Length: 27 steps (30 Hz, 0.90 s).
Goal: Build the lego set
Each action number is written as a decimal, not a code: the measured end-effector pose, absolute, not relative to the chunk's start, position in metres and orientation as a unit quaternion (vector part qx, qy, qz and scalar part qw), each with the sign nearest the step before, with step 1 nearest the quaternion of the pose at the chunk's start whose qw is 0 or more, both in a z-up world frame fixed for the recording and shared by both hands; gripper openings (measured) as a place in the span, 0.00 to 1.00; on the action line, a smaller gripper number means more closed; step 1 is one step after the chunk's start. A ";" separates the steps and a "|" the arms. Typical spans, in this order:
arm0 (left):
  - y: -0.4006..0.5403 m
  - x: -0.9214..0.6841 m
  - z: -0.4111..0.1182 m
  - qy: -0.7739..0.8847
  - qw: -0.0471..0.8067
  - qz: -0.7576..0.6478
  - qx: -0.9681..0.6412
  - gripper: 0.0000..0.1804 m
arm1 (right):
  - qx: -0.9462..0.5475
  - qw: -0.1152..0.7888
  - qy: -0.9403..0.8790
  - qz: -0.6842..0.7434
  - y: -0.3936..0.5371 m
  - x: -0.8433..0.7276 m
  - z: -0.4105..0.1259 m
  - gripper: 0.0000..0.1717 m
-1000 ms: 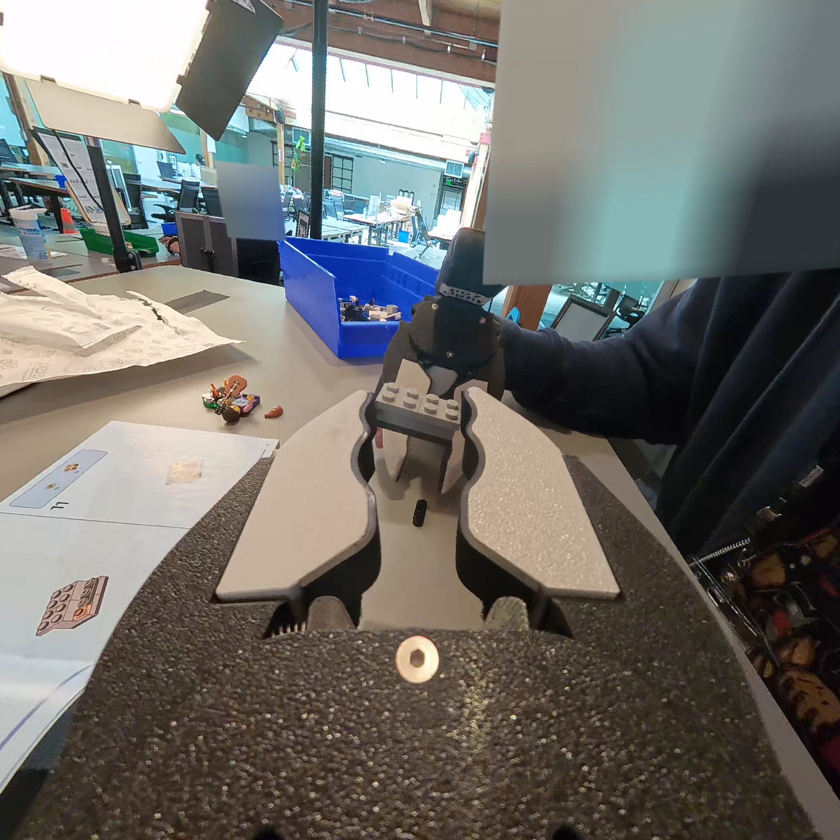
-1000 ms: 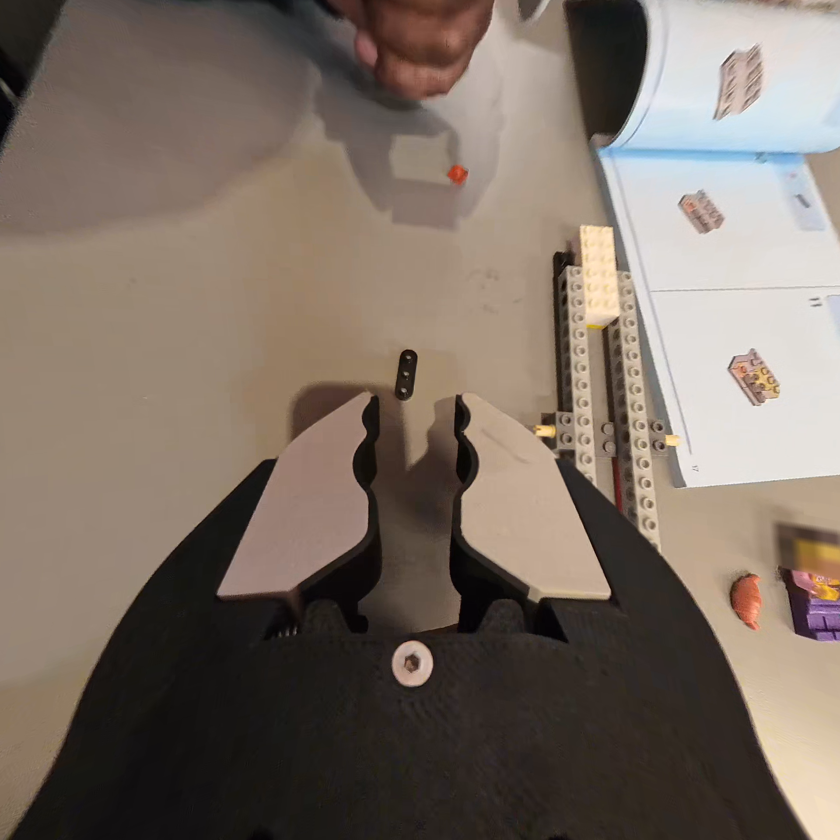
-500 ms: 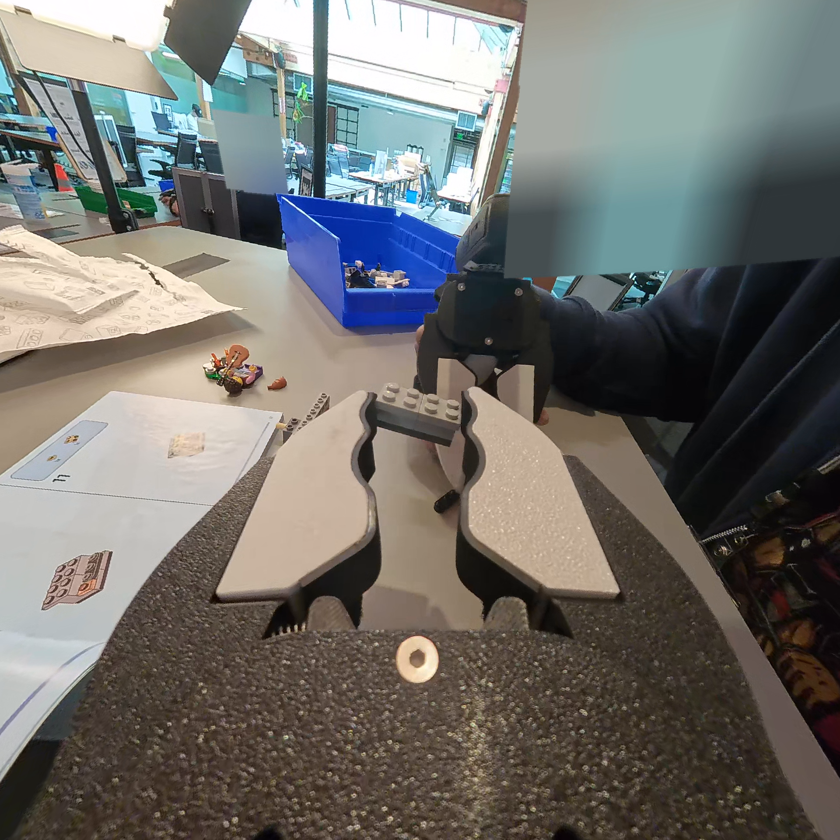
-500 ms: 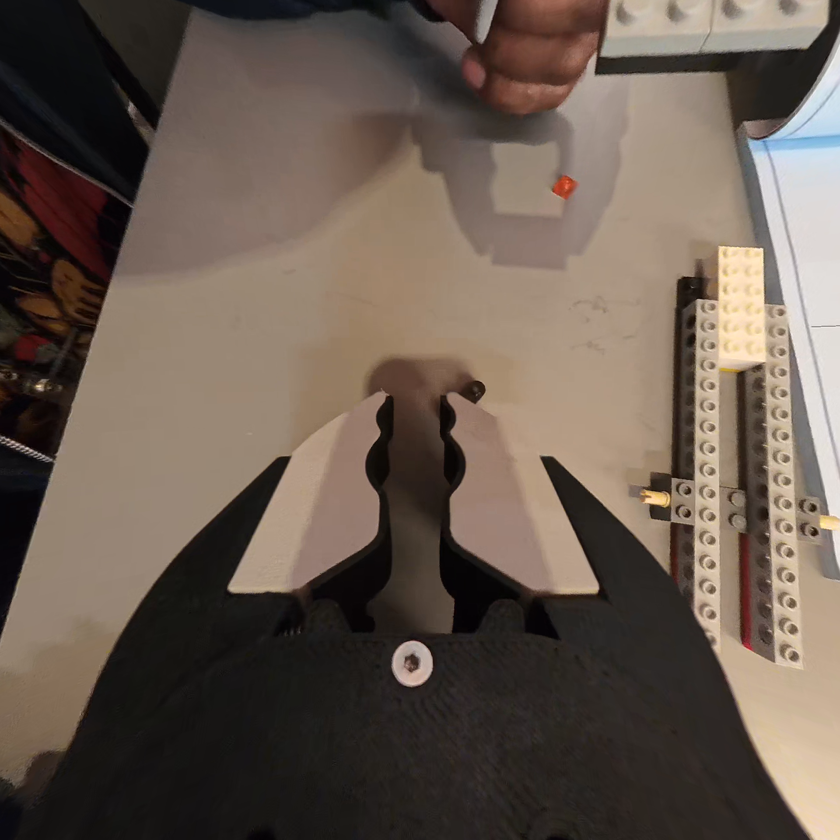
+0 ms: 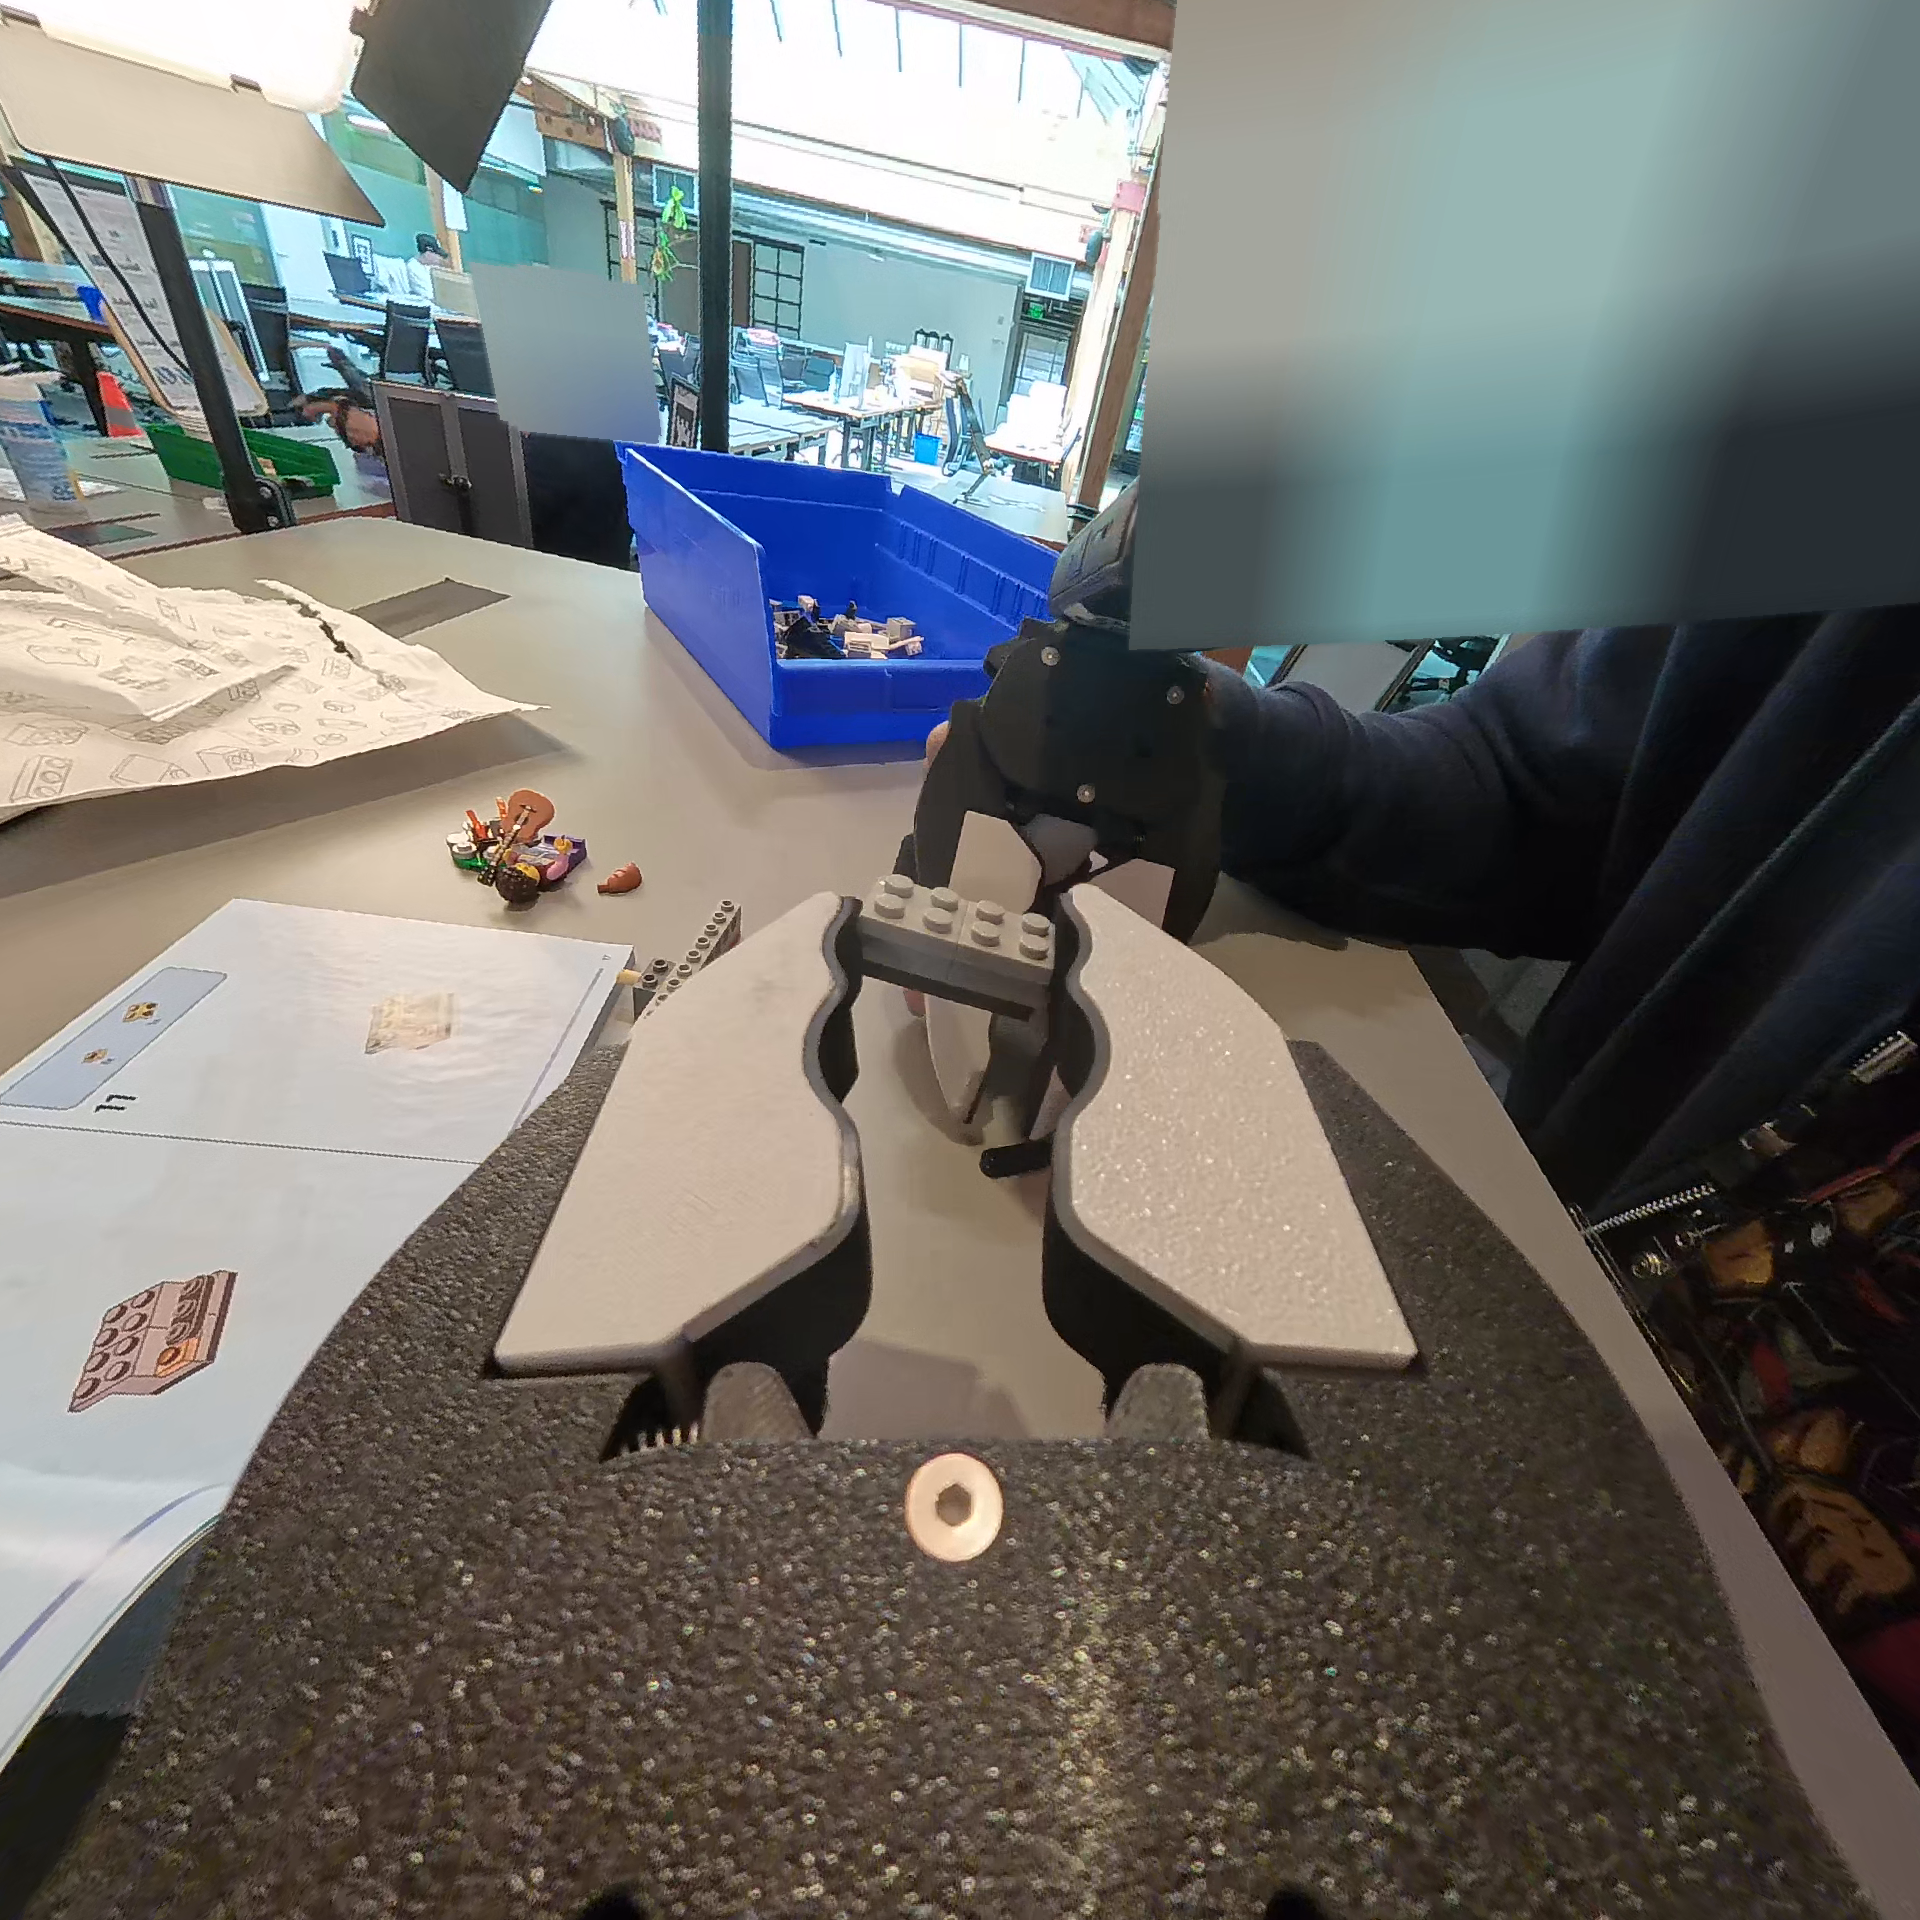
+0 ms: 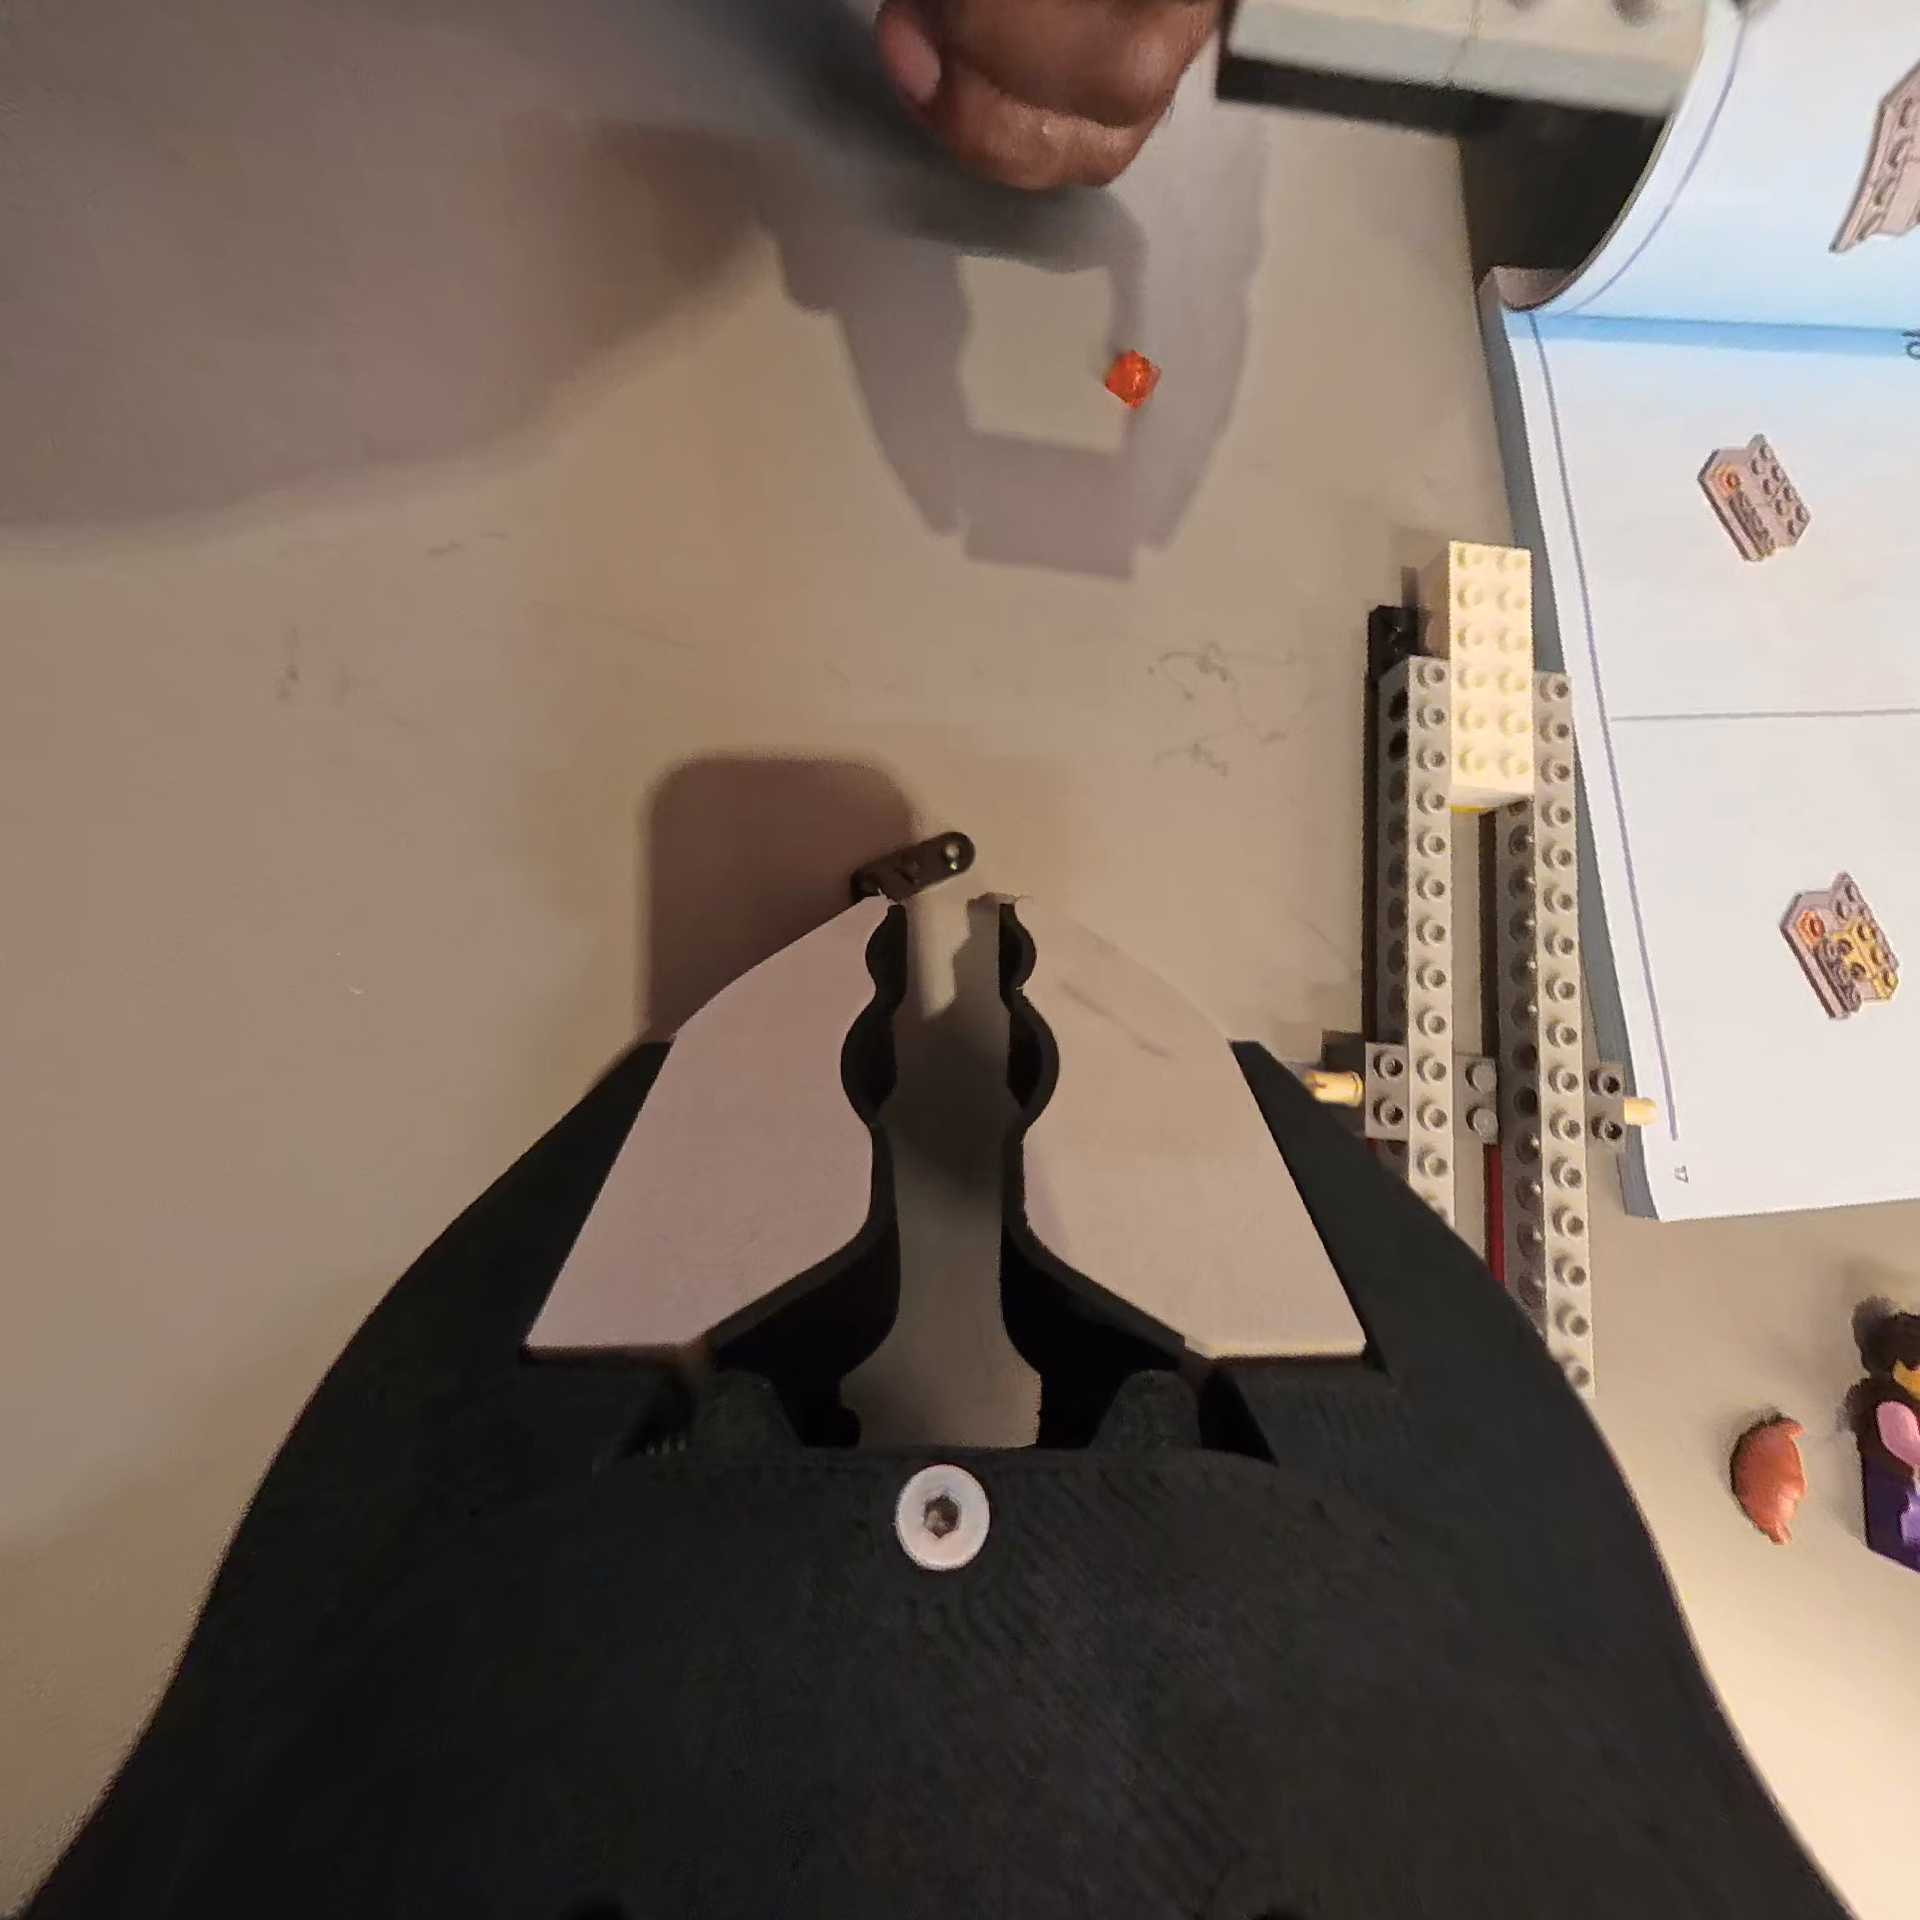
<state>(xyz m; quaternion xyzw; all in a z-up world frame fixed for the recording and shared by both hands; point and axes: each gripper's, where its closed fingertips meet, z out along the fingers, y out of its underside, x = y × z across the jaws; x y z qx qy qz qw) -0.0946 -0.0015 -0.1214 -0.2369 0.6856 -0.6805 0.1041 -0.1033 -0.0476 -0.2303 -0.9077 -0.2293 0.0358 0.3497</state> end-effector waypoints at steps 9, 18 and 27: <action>-0.005 -0.097 -0.127 0.696 0.091 -0.673 -0.234 0.20 | -0.902 0.375 -0.206 0.060 -0.041 -0.108 -0.222 0.17; -0.008 -0.097 -0.128 0.694 0.085 -0.676 -0.233 0.20 | -0.905 0.358 -0.224 0.058 -0.040 -0.115 -0.230 0.15; -0.013 -0.098 -0.121 0.671 0.071 -0.699 -0.235 0.20 | -0.899 0.385 -0.199 0.060 -0.039 -0.105 -0.215 0.13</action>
